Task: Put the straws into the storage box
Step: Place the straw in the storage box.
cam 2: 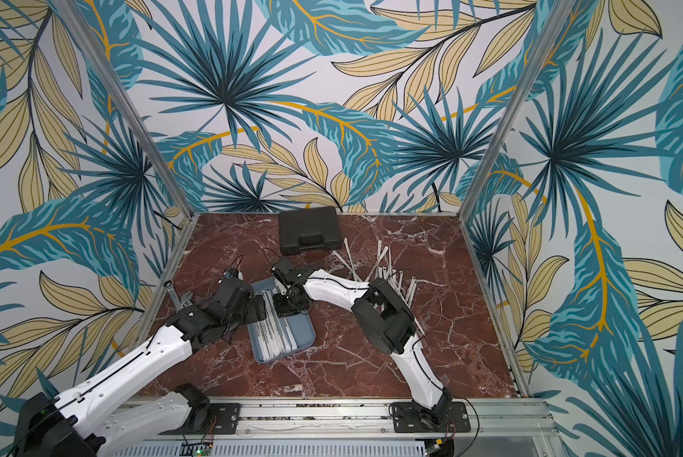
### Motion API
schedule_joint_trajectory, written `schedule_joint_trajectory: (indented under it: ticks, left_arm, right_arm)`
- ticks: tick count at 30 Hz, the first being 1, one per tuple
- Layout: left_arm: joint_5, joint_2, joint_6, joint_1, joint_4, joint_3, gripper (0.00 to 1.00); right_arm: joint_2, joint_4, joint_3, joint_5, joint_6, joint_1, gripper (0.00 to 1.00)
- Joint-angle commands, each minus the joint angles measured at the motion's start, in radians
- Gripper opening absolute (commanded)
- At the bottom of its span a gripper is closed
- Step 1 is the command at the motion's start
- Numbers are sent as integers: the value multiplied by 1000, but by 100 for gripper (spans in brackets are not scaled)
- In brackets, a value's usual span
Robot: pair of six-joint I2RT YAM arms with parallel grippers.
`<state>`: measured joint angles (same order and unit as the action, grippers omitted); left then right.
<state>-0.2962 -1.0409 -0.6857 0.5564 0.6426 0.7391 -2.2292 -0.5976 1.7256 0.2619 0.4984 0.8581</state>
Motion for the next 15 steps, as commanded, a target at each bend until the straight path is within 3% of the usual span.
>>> schedule_joint_trajectory:
  ticks: [1, 15]
  left_arm:
    - [24, -6, -7, -5, -21, -31, 90]
    - [37, 15, -20, -3, -23, -32, 89]
  right_arm:
    - [-61, 1, 21, -12, 15, -6, 11]
    - [-61, 3, 29, -43, 27, -7, 19]
